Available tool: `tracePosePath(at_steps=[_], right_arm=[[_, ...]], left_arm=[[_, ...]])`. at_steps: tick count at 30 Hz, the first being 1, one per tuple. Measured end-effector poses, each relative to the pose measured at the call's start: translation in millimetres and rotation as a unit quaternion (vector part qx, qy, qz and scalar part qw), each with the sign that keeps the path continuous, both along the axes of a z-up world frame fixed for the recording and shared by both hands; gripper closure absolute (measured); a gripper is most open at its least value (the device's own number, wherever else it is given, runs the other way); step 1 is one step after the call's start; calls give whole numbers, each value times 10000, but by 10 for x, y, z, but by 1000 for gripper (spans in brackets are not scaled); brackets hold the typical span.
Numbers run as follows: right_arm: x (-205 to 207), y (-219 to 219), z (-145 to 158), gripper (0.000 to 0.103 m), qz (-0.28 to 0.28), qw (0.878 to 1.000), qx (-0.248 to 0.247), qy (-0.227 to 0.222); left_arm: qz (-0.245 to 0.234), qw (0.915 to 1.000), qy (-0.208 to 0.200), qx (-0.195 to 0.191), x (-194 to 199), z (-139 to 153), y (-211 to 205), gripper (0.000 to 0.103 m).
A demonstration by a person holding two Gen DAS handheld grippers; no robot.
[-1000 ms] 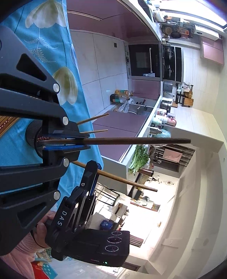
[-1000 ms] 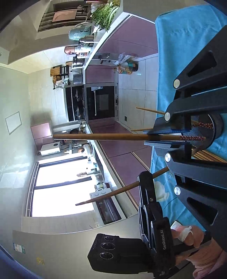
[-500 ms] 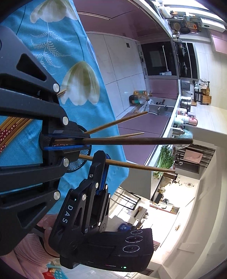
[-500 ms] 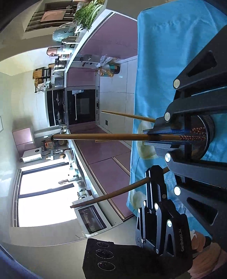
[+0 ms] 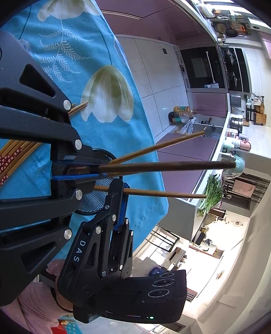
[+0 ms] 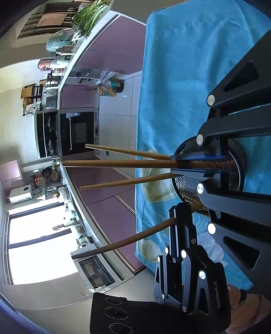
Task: Organize utensils
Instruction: 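Open the right gripper to release the chopstick in the cup, then withdraw the open right gripper back toward the chopstick pile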
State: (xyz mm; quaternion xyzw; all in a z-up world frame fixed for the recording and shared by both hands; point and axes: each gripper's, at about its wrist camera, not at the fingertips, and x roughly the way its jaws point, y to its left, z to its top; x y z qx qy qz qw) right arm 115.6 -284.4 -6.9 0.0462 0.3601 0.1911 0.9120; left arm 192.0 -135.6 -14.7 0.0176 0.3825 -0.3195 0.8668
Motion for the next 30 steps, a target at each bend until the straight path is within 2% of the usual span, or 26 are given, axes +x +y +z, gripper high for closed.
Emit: tracePosePath(at_steps=[3, 4, 7, 12, 16, 18, 21, 25, 30], right_arm=[[23, -30, -14, 96, -73, 10000, 57, 34], [26, -38, -15, 95, -116, 9999, 68, 24], [20, -68, -8, 95, -170, 9998, 118, 7], [-67, -99, 34, 88, -183, 9995, 198, -144], [-192, -89, 122, 73, -153, 9989, 240, -361], [-271, -78, 173, 70, -97, 9984, 270, -484], [-426, -19, 253, 65, 112, 9974, 308, -648], [-635, 81, 264, 64, 524, 9954, 413, -684], [-789, 270, 72, 64, 897, 9945, 283, -454]], left_arm=[[158, 9998, 11, 74, 63, -40, -14, 93], [188, 9998, -4, 103, 69, -41, -15, 89], [261, 9995, -78, 156, 47, -42, -18, 83], [428, 9987, -258, 94, -46, -30, 78, 80], [595, 9973, -417, -64, -182, 20, 239, 76], [710, 9958, -572, -64, -290, 61, 328, 71], [843, 9937, -728, -143, -458, 133, 490, 64], [1065, 9903, -882, -127, -658, 150, 701, 55], [1291, 9887, -754, 67, -824, -18, 901, 55]])
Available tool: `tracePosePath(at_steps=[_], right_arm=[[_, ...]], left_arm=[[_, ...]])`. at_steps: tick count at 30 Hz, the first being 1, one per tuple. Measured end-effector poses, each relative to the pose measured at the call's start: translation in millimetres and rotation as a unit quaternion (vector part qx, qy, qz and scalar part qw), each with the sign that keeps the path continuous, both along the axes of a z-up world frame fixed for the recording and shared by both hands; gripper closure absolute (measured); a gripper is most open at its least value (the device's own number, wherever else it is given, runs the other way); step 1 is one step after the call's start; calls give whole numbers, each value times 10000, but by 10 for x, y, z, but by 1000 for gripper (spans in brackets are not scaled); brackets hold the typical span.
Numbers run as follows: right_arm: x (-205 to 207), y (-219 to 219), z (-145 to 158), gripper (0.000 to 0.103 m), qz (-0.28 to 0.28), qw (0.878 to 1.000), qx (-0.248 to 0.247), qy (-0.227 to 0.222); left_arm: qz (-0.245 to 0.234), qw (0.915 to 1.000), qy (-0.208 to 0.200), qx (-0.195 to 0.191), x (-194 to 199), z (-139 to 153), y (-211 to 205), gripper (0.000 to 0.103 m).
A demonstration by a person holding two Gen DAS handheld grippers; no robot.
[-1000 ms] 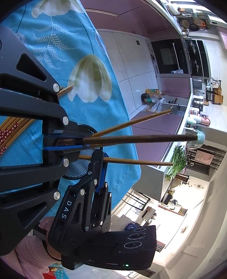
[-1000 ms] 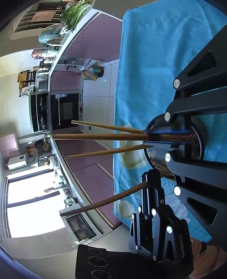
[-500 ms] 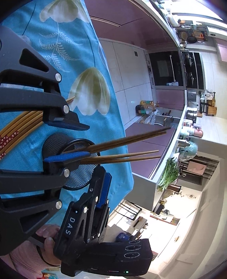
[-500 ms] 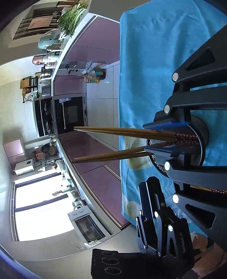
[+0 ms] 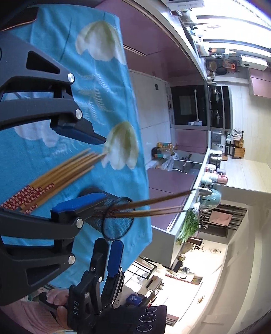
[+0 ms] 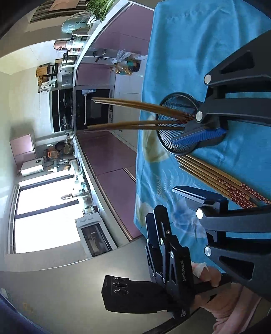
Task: Organize utensils
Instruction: 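Withdraw the open right gripper back toward the chopstick pile, then move the open right gripper down over the chopstick pile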
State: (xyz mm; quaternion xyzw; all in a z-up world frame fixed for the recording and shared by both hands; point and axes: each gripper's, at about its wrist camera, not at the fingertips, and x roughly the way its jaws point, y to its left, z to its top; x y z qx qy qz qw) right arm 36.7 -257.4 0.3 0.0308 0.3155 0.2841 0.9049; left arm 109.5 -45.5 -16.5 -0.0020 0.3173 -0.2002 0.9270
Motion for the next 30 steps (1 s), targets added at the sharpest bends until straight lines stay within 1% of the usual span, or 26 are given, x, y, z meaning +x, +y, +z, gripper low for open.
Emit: tracePosePath(at_steps=[5, 9, 11, 15, 21, 24, 30], right_arm=[[-6, 157, -337, 64, 99, 9986, -165, 491], [-12, 252, -571, 64, 80, 9963, -248, 823], [-16, 284, -666, 65, 75, 9951, -270, 951], [-15, 344, -750, 66, 60, 9939, -365, 1039], [-11, 399, -829, 67, 6, 9930, -460, 1089], [-3, 407, -862, 70, -45, 9925, -519, 1105], [14, 395, -894, 71, -55, 9917, -575, 1147]], left_arm=[[144, 9989, 420, 176, -56, -350, 82, 55], [109, 9965, 780, 292, -79, -630, 69, 55], [84, 9953, 904, 328, -75, -742, 38, 55], [46, 9929, 1130, 362, -75, -926, -10, 55], [-12, 9912, 1268, 379, -51, -1037, -85, 55], [-13, 9908, 1296, 398, -30, -1056, -112, 55], [1, 9899, 1335, 479, 9, -1097, -171, 55]])
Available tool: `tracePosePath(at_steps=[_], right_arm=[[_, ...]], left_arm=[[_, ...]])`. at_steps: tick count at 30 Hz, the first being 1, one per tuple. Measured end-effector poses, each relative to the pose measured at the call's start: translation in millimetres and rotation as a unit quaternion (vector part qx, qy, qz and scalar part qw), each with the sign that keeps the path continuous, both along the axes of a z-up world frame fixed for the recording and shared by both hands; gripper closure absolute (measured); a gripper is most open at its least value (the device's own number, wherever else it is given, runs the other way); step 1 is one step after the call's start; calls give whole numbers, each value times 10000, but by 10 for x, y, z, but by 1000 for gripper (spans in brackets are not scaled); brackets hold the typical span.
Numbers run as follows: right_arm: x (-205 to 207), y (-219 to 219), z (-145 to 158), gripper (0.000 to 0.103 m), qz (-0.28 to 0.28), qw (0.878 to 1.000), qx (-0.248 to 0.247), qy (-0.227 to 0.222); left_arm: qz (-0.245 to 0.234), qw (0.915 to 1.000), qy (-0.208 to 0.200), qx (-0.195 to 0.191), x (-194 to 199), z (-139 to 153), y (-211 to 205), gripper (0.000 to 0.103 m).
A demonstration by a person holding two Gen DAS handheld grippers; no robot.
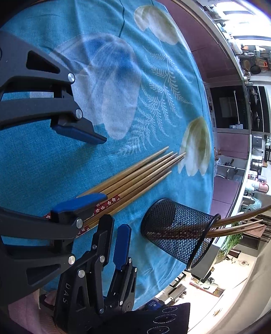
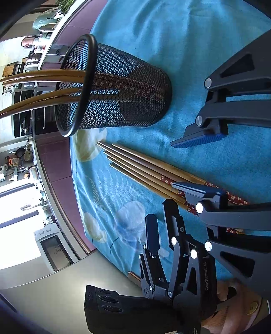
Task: Organize utensils
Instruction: 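Move the open right gripper down over the chopstick pile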
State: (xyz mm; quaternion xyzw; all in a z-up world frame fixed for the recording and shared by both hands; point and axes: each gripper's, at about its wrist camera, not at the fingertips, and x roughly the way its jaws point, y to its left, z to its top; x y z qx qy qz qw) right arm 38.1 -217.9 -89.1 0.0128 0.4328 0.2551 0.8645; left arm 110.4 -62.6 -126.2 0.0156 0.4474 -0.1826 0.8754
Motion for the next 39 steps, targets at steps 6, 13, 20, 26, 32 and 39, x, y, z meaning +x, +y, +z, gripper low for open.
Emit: tracePosePath(at_steps=[6, 13, 20, 26, 32, 39], right_arm=[[12, -2, -13, 72, -9, 10000, -29, -14], [28, 11, -36, 74, -17, 10000, -46, -27], [40, -2, -35, 81, -40, 9999, -135, -14], [52, -19, -38, 86, -96, 9998, -171, 17], [109, 34, -32, 86, -159, 9995, -263, -19], [220, 91, -39, 86, -242, 9994, -243, -5]], left_arm=[[-7, 10000, -12, 55, 17, -4, -25, 55], [2, 10000, -34, 88, 30, -23, -25, 55], [-31, 9999, -39, 100, 50, -36, -19, 60], [-41, 10000, 3, 49, 80, -36, 29, 69], [-51, 9999, 58, 105, 160, -46, 22, 70], [7, 9998, 54, 181, 283, -51, -17, 76]])
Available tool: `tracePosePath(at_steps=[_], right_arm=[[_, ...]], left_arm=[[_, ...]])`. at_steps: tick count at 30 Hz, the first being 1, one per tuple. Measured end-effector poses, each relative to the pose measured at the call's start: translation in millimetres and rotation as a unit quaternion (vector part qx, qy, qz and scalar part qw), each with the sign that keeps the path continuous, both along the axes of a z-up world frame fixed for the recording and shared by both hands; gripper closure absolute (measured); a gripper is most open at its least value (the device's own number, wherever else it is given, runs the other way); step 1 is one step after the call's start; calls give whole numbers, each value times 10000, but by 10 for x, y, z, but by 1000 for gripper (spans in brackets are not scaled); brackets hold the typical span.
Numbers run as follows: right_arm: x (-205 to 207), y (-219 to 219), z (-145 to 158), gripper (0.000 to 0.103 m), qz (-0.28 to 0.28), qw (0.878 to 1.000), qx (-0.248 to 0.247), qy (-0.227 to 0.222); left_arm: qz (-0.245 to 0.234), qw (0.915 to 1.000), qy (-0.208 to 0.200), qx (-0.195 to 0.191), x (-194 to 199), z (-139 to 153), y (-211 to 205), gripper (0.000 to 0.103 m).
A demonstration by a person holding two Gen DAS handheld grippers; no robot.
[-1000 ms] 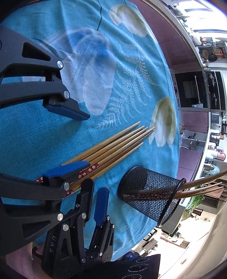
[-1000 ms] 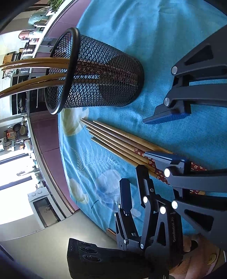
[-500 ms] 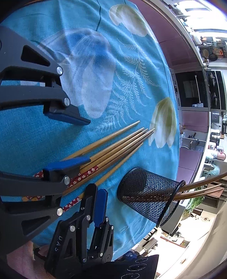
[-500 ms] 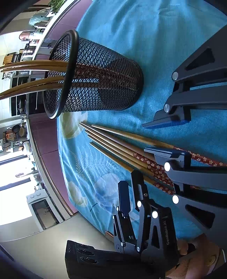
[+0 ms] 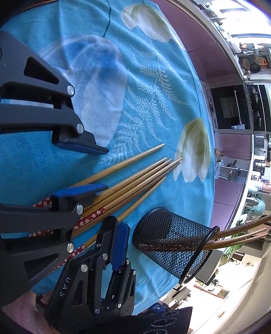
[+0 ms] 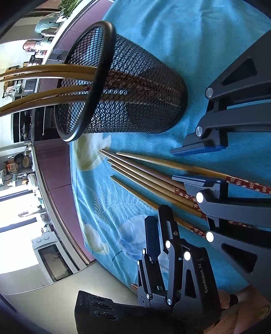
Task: Organize utensils
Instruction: 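Move the open right gripper down over the chopstick pile, then close the right gripper on one chopstick from the pile, then lift the chopstick upright and carry it above the mesh cup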
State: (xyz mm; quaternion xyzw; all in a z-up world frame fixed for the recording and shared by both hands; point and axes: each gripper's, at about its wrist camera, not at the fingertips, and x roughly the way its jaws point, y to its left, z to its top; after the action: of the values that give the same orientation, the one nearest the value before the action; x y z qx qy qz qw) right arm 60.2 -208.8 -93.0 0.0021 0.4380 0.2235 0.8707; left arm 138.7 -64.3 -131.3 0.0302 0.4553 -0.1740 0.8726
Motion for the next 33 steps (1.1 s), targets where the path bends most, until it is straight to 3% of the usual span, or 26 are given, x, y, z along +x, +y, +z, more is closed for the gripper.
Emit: tracePosePath(at_steps=[8, 17, 33], right_arm=[[45, -85, -17, 96, -147, 9996, 227, 111], [8, -166, 10, 97, -240, 9984, 477, 162], [-40, -16, 55, 97, 114, 9989, 441, 104]], left_arm=[[130, 9999, -9, -45, 40, -15, 32, 86], [432, 9983, 81, -378, 21, -24, 152, 95], [110, 9979, 59, -636, -153, 61, 113, 95]])
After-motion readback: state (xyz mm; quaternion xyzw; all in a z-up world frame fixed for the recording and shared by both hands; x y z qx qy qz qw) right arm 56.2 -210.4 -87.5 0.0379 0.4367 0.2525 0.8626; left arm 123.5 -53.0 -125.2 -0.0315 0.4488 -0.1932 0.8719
